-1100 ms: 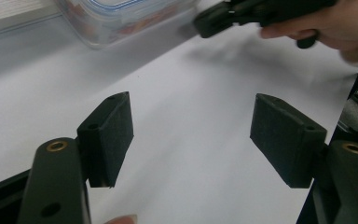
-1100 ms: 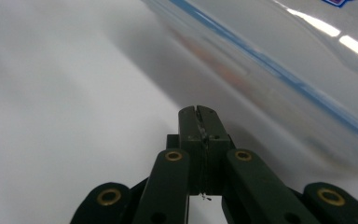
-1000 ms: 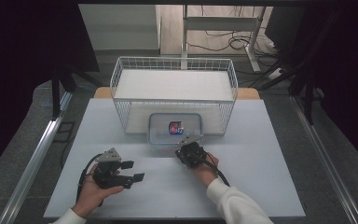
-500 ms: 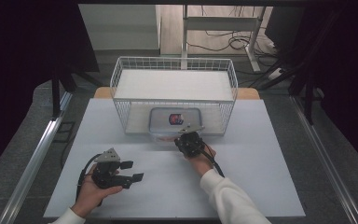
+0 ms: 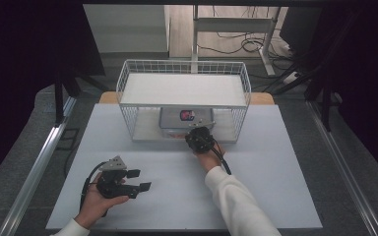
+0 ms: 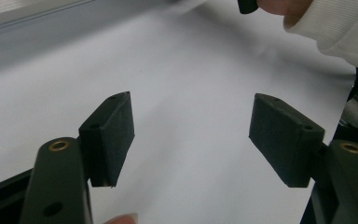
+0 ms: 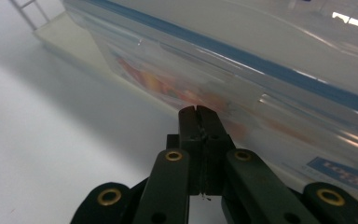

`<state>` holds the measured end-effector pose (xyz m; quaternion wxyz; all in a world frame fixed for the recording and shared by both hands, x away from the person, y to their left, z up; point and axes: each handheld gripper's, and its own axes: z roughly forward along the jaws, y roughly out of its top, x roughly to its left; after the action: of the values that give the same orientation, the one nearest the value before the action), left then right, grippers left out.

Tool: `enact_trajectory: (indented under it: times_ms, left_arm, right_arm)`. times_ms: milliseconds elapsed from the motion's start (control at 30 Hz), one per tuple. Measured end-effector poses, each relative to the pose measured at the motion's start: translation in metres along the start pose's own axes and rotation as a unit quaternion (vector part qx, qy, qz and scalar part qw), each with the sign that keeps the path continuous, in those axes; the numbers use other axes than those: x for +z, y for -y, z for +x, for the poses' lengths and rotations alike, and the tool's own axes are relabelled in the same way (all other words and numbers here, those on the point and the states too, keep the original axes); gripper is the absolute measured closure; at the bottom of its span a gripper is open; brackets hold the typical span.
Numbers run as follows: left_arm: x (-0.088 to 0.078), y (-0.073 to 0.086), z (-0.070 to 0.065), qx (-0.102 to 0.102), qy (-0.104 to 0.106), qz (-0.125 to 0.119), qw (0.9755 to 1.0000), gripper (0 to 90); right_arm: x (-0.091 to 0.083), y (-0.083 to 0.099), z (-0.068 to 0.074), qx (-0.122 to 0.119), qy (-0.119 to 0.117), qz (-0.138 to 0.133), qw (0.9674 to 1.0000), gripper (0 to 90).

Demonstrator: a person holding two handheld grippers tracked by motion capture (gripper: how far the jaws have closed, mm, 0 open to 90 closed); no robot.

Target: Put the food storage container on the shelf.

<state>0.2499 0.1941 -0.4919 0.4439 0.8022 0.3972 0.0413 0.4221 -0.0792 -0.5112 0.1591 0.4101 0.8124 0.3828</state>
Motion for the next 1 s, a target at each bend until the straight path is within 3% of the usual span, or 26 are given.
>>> enact_trajectory:
  times_ms: [300,400,500,600,633,667,767,1000]
  left_arm:
    - [0.0,0.0,0.001,0.0,0.0,0.001,1.0,30.4]
    - [0.0,0.001,0.001,0.001,0.0,0.001,1.0,30.4]
    - [0.0,0.001,0.001,-0.002,-0.002,-0.001,1.0,30.3]
    - [0.0,0.001,0.001,0.0,-0.006,0.001,1.0,30.2]
    - [0.0,0.001,0.001,0.0,-0.006,0.001,1.0,30.2]
    - [0.001,0.001,0.0,0.001,-0.009,0.002,1.0,30.2]
    - [0.0,0.001,-0.001,0.001,-0.013,0.002,0.9999,30.1]
    - [0.001,0.002,-0.001,0.001,-0.023,0.006,0.9997,29.9]
  right_arm:
    - [-0.001,0.0,-0.004,0.005,0.002,0.0,1.0,89.0]
    - [-0.013,0.003,0.003,-0.015,-0.017,-0.001,0.9997,89.0]
    - [-0.035,0.009,0.011,-0.047,-0.036,0.001,0.9983,89.0]
    - [-0.062,0.02,0.014,-0.064,-0.051,0.001,0.9966,89.0]
    - [-0.062,0.02,0.014,-0.064,-0.051,0.001,0.9966,89.0]
    - [-0.082,0.028,0.014,-0.068,-0.062,-0.006,0.9958,89.0]
    - [-0.116,0.046,0.009,-0.075,-0.074,-0.018,0.9943,89.0]
    - [-0.177,0.092,-0.021,-0.05,-0.064,-0.022,0.9965,89.0]
